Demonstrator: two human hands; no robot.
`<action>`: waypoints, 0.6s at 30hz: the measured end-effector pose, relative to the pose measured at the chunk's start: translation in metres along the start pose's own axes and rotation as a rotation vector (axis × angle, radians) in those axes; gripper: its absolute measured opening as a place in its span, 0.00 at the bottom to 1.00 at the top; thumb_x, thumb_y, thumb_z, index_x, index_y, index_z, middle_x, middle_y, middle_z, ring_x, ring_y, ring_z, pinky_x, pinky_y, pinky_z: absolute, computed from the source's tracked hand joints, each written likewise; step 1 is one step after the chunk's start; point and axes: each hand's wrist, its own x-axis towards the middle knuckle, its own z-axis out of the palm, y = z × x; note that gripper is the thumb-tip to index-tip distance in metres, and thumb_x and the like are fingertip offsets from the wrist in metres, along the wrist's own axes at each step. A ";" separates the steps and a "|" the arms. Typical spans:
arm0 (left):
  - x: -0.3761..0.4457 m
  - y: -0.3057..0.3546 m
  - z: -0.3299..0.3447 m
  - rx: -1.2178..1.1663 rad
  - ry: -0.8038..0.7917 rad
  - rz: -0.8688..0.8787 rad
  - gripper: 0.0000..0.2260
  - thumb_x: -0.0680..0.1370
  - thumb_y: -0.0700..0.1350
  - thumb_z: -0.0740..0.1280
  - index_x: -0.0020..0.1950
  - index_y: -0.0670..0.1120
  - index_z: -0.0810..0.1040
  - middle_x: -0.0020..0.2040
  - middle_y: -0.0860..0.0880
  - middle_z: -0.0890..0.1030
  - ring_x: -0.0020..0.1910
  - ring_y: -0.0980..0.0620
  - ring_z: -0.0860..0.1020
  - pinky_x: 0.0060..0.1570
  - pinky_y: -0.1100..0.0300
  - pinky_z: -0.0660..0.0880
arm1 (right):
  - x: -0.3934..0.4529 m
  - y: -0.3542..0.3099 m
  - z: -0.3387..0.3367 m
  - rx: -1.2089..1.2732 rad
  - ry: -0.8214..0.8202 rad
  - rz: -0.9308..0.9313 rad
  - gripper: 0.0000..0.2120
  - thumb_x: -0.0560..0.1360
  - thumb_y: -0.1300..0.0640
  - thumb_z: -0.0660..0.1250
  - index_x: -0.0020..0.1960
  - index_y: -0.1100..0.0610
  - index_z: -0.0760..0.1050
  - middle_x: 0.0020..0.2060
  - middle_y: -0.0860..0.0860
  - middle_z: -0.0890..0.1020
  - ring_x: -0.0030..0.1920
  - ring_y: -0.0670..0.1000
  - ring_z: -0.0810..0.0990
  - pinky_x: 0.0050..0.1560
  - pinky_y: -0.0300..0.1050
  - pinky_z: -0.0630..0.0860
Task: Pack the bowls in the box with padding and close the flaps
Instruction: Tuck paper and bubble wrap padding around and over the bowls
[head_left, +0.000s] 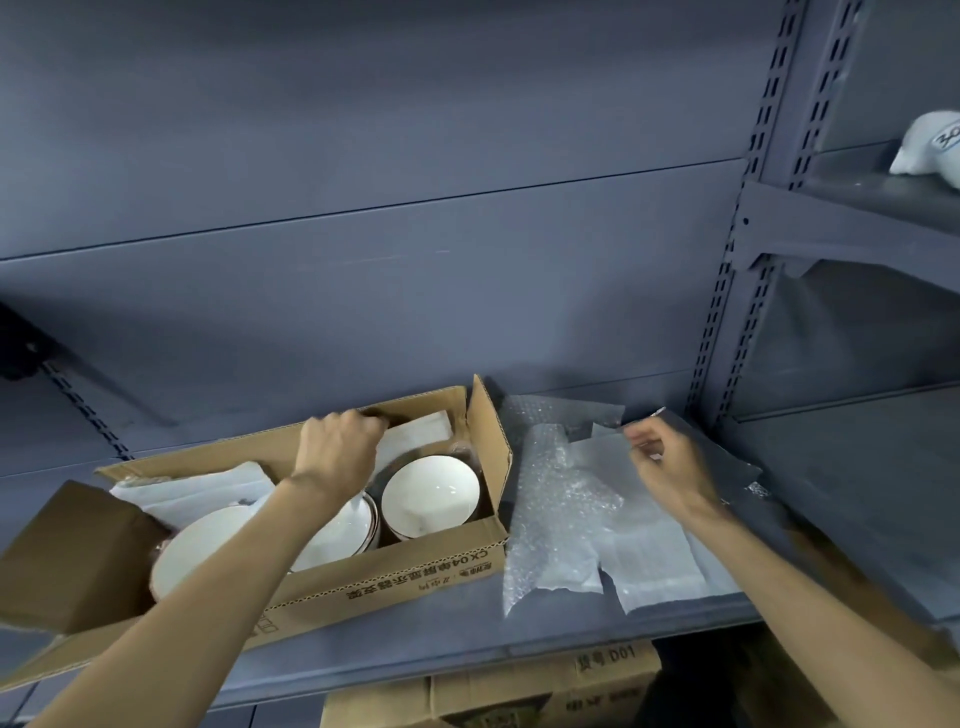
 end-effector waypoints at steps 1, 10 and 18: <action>-0.001 0.003 -0.001 0.002 0.039 0.001 0.12 0.73 0.37 0.67 0.51 0.52 0.80 0.44 0.52 0.83 0.45 0.46 0.84 0.36 0.57 0.68 | 0.000 0.000 -0.001 -0.001 0.002 -0.001 0.12 0.75 0.70 0.67 0.51 0.54 0.80 0.46 0.47 0.83 0.47 0.41 0.80 0.47 0.31 0.72; -0.002 0.006 0.030 -0.007 0.316 0.260 0.09 0.66 0.36 0.78 0.43 0.45 0.84 0.44 0.47 0.83 0.47 0.42 0.80 0.41 0.50 0.76 | -0.006 0.000 -0.002 -0.009 -0.044 0.021 0.14 0.75 0.70 0.67 0.50 0.51 0.79 0.46 0.46 0.83 0.48 0.40 0.80 0.47 0.31 0.72; 0.008 0.008 0.034 -0.130 0.066 0.219 0.09 0.79 0.44 0.65 0.58 0.52 0.76 0.53 0.52 0.83 0.51 0.44 0.82 0.40 0.54 0.76 | -0.011 0.001 0.000 -0.211 -0.170 0.088 0.11 0.76 0.65 0.69 0.58 0.58 0.79 0.53 0.51 0.83 0.55 0.52 0.81 0.57 0.46 0.76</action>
